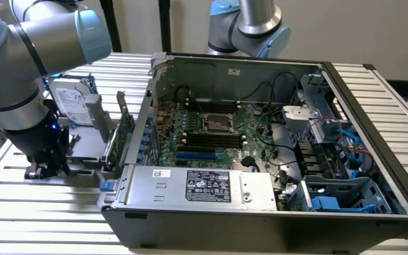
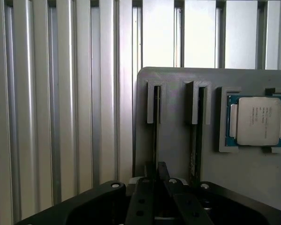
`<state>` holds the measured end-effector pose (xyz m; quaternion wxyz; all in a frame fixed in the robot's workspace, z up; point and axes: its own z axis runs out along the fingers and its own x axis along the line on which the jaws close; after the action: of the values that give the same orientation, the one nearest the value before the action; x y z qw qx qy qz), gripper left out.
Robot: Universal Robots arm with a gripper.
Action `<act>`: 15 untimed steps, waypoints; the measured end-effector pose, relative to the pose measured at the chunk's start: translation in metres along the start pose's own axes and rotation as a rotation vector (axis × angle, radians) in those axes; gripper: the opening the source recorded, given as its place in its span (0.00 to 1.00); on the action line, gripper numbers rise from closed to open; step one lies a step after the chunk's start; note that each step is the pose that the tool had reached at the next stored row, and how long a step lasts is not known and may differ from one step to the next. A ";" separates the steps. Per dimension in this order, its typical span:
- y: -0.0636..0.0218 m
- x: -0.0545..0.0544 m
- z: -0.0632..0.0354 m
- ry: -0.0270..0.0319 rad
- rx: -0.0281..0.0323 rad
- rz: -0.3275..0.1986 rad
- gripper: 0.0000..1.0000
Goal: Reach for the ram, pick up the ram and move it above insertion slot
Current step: 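Pick up the ram and move it above insertion slot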
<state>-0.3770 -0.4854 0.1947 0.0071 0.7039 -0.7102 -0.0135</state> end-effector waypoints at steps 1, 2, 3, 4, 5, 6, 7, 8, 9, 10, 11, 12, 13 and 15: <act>0.0000 0.000 -0.0006 0.0000 0.0002 0.000 0.14; 0.0000 0.000 -0.0012 0.0000 0.0003 0.000 0.14; 0.0000 0.000 -0.0018 0.0000 0.0003 0.000 0.14; 0.0000 0.000 -0.0024 0.0000 0.0004 0.000 0.14; 0.0001 0.000 -0.0032 0.0000 0.0003 0.000 0.14; 0.0001 0.000 -0.0041 0.0000 0.0003 0.000 0.14; 0.0001 0.000 -0.0052 -0.0001 0.0004 0.000 0.14; 0.0001 0.000 -0.0065 0.0000 0.0003 0.000 0.14; 0.0002 0.000 -0.0081 0.0000 0.0003 0.000 0.14; 0.0002 0.000 -0.0098 0.0000 0.0003 0.000 0.14; 0.0003 0.000 -0.0118 -0.0001 0.0003 0.000 0.14; 0.0004 0.000 -0.0140 -0.0001 0.0004 0.000 0.14; 0.0004 0.000 -0.0163 -0.0001 0.0004 0.000 0.14; 0.0006 0.000 -0.0220 0.0000 0.0003 0.000 0.14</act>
<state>-0.3770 -0.4858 0.2168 0.0070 0.7039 -0.7102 -0.0134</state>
